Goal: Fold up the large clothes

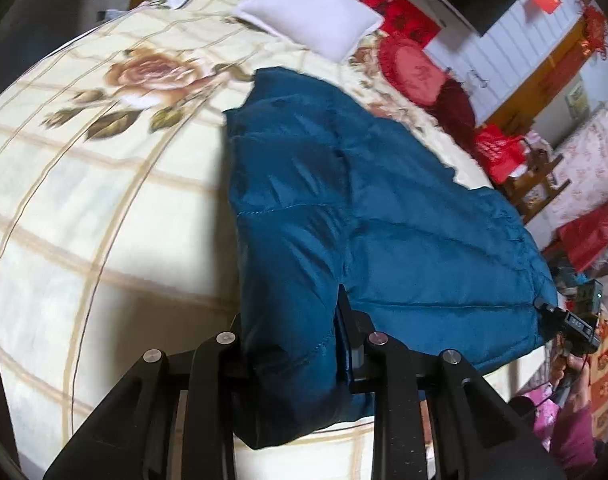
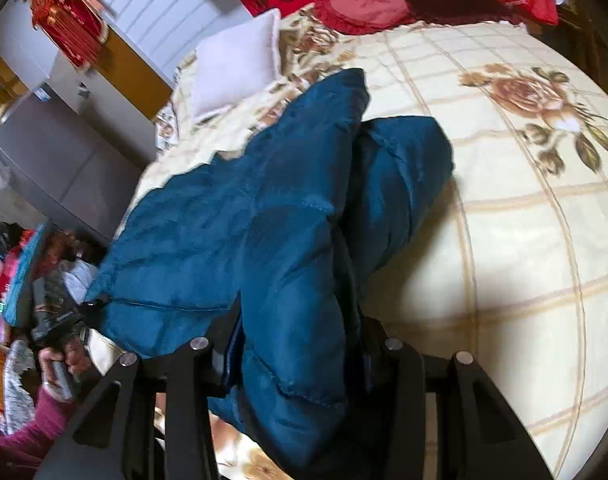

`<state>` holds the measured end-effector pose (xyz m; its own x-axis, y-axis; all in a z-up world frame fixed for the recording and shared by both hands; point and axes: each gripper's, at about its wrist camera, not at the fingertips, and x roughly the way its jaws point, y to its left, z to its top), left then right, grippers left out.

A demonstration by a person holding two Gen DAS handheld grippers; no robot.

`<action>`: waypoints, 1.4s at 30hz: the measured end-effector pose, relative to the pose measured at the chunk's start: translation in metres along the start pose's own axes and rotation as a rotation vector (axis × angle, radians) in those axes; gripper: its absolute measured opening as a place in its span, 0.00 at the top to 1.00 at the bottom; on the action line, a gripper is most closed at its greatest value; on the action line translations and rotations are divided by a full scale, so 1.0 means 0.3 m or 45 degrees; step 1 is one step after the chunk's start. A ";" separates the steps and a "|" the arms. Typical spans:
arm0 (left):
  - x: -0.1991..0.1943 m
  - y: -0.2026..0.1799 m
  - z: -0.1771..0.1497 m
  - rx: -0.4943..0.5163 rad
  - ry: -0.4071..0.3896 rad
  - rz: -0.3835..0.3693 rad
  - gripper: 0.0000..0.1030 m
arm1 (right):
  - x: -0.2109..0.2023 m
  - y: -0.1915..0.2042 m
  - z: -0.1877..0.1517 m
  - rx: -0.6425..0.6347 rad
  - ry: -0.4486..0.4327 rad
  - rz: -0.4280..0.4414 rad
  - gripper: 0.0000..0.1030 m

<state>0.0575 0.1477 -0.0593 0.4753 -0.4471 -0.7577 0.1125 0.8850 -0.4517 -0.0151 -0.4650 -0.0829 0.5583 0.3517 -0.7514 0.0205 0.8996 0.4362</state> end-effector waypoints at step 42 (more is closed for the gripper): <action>0.138 -0.443 -0.210 0.234 -0.214 0.300 0.38 | 0.284 0.565 -0.234 -0.411 -0.118 -0.384 0.03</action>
<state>0.0074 0.0033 -0.0604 0.6424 -0.2133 -0.7361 0.1306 0.9769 -0.1691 -0.0224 -0.2645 -0.1078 0.6393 0.0500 -0.7673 -0.0577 0.9982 0.0170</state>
